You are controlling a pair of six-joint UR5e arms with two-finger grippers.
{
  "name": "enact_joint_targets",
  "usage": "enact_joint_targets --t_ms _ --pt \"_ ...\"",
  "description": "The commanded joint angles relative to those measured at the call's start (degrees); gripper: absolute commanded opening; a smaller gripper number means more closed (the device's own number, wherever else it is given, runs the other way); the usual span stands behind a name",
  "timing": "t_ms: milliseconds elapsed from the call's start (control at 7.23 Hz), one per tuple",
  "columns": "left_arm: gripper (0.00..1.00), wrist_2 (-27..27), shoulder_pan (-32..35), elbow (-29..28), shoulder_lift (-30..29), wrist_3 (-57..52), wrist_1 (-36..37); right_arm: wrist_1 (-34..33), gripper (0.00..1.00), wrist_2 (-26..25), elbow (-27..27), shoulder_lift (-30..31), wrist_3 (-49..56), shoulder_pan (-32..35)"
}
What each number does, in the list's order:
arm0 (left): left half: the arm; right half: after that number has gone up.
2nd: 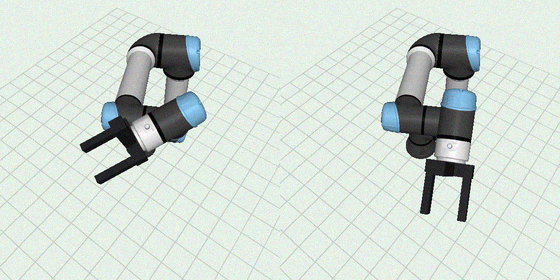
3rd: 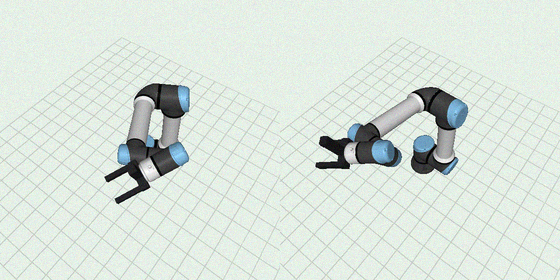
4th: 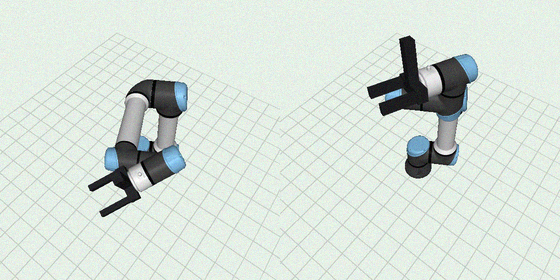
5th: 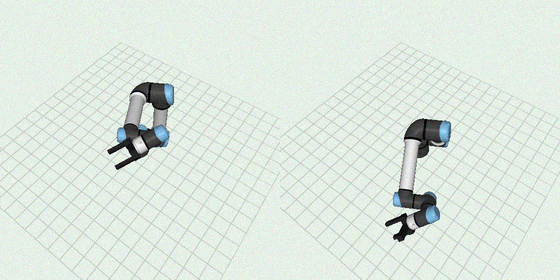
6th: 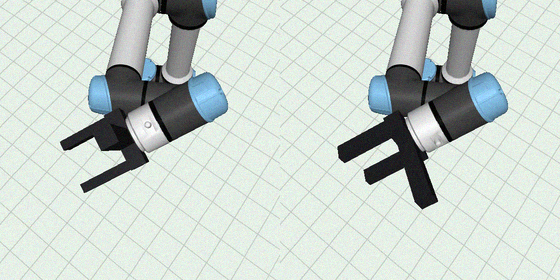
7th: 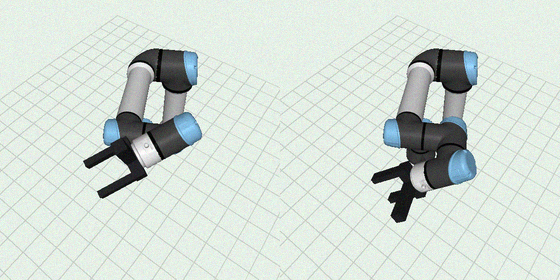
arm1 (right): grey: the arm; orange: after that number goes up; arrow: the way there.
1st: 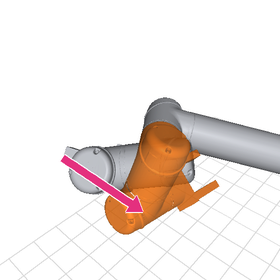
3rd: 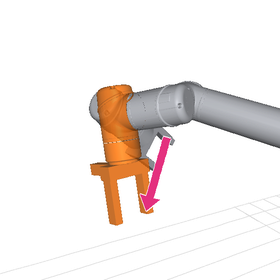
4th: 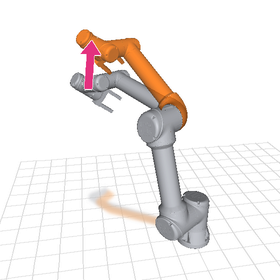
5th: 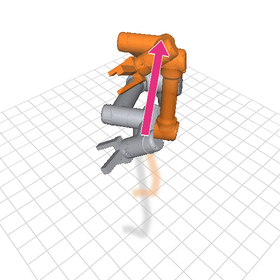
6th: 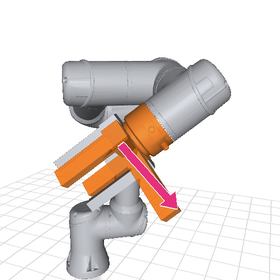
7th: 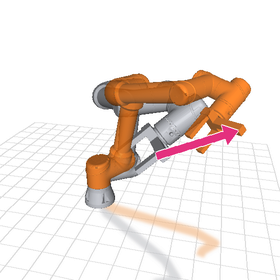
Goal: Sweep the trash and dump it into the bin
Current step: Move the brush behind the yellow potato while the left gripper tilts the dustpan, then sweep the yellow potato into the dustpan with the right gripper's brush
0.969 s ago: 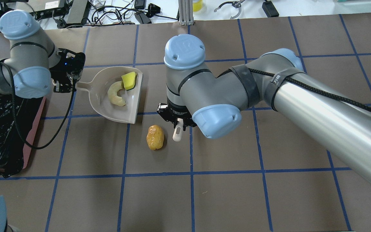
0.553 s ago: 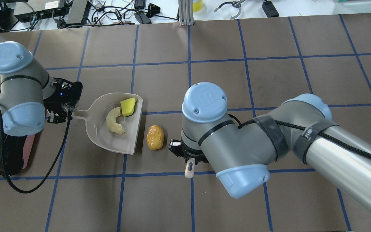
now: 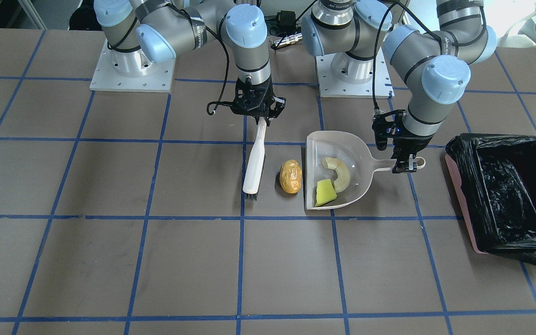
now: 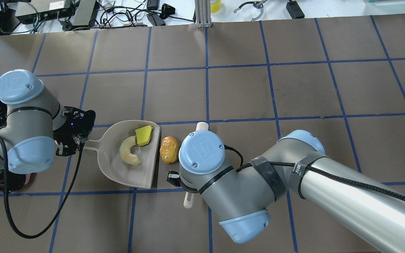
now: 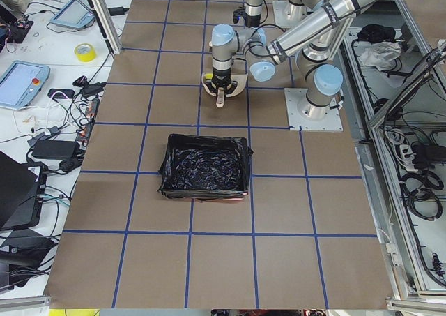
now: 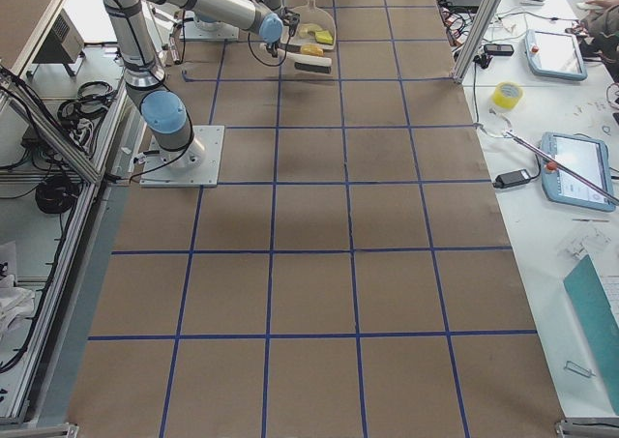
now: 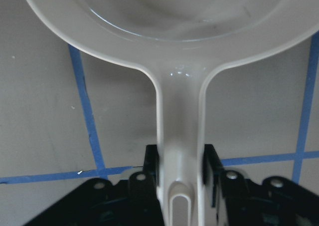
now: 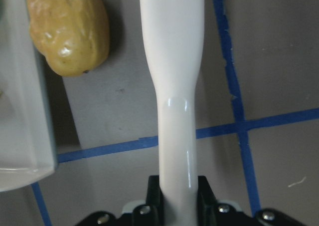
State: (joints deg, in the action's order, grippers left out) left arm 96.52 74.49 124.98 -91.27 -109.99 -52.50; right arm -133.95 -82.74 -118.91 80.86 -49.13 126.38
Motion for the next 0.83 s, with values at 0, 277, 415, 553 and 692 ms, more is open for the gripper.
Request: enact_joint_targets --t_ms 0,277,415,553,692 --pt "0.00 -0.19 0.13 0.61 -0.92 0.91 0.11 -0.96 0.00 0.30 5.16 -5.07 -2.46 3.42" --pt "0.00 -0.11 0.21 0.61 -1.45 2.06 1.59 -1.05 0.00 0.12 7.29 -8.16 -1.94 4.58" --pt "0.00 0.07 0.30 0.70 -1.36 2.15 2.13 -1.49 0.00 0.12 7.64 -8.26 -2.29 4.75" --pt "0.00 0.16 0.30 0.70 -1.10 2.15 2.48 -2.36 0.00 0.38 7.99 -8.17 -3.51 5.19" --pt "0.00 0.16 1.26 0.88 -0.93 2.32 3.01 -2.80 0.00 0.73 9.39 -8.69 -6.31 5.98"
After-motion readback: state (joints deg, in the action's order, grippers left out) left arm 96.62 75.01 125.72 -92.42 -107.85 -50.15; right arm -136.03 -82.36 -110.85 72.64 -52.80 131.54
